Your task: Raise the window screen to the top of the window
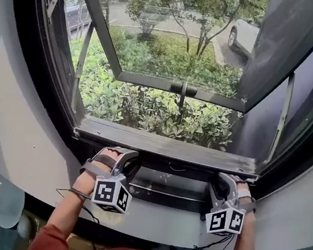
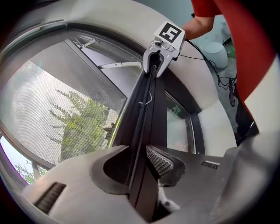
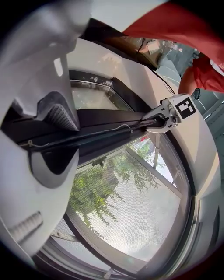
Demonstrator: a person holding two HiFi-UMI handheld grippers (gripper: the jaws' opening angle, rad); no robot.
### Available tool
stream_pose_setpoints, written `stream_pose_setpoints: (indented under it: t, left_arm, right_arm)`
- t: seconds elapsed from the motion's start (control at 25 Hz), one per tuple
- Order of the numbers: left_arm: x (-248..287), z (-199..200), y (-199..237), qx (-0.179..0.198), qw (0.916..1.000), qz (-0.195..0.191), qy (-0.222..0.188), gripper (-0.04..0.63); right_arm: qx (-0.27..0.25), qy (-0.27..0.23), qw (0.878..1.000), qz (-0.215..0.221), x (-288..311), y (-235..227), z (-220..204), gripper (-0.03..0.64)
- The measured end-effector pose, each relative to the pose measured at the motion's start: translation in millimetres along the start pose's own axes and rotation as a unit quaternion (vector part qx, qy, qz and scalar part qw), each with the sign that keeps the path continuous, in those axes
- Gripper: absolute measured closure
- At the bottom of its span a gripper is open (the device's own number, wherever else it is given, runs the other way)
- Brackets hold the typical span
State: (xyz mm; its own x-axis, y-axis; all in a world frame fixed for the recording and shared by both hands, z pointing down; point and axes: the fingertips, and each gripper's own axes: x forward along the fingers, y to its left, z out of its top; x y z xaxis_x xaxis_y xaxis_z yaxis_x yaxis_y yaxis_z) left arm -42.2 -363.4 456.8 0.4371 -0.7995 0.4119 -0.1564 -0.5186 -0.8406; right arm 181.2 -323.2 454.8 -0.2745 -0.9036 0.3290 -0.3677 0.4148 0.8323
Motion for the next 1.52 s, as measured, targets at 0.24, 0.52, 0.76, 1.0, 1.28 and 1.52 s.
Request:
stream_pose_setpoints:
  t: [0.24, 0.52, 0.76, 1.0, 1.28, 1.52]
  left_arm:
    - [-15, 12, 36, 0.013, 0.9966, 0.081, -0.011, 0.545]
    - [-19, 18, 55, 0.063, 0.9863, 0.152, 0.007, 0.548]
    - [-23, 26, 77, 0.118, 0.9721, 0.199, 0.040, 0.554]
    - [-33, 35, 98, 0.132, 0.9642, 0.225, 0.044, 0.554]
    - [-51, 49, 133, 0.139, 0.9522, 0.270, 0.035, 0.552]
    - [-62, 60, 160, 0.149, 0.9422, 0.297, 0.042, 0.551]
  right_arm:
    - [-0.020, -0.010, 0.998, -0.065, -12, -34, 16, 0.552]
    - [-0.075, 0.008, 0.989, -0.124, -13, -52, 21, 0.568]
    - [-0.140, 0.054, 0.973, -0.176, -11, -73, 29, 0.575]
    - [-0.163, 0.068, 0.962, -0.209, -19, -94, 39, 0.575]
    - [-0.177, 0.067, 0.951, -0.246, -33, -129, 59, 0.575]
    - [-0.186, 0.070, 0.942, -0.270, -41, -156, 71, 0.575]
